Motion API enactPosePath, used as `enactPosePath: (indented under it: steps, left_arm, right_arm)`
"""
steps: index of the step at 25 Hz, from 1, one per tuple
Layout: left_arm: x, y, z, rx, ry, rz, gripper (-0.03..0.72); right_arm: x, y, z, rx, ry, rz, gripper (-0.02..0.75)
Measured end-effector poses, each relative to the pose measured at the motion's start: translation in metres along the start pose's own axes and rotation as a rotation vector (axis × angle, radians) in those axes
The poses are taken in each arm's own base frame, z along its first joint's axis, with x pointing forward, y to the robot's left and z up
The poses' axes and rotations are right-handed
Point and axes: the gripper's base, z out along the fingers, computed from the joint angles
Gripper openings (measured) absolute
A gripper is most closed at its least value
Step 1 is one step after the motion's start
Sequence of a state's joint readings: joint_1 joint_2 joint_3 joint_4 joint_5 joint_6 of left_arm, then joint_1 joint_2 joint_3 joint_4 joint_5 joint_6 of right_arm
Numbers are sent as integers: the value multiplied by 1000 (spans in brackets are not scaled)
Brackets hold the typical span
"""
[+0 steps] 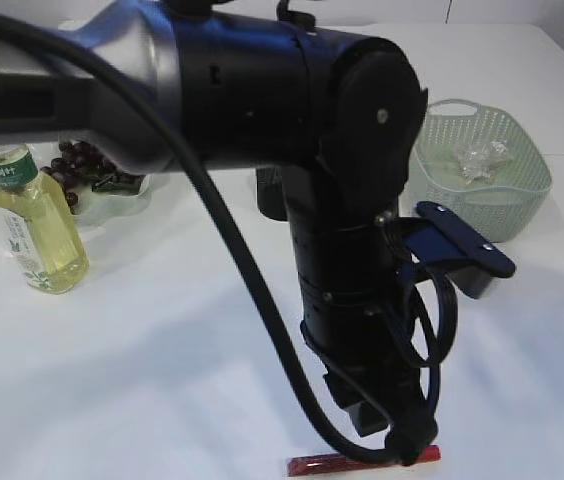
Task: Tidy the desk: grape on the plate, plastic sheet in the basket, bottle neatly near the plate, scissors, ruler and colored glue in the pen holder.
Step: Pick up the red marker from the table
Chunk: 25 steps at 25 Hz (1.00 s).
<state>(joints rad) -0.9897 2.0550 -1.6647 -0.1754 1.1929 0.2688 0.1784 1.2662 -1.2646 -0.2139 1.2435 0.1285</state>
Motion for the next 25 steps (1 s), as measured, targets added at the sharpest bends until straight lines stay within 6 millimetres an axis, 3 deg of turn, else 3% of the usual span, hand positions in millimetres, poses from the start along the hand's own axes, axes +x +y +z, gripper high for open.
enactPosePath:
  steps: [4,15,25]
  left_arm:
    - [-4,-5,3,-39,-12,38,239]
    - [-7,3,54,-27,97,30,239]
    - [-16,-3,68,-74,36,73,239]
  right_arm:
    - [0,-12,2,35,5,34,331]
    - [-1,-11,6,25,19,39,331]
    - [-1,-10,6,20,19,40,331]
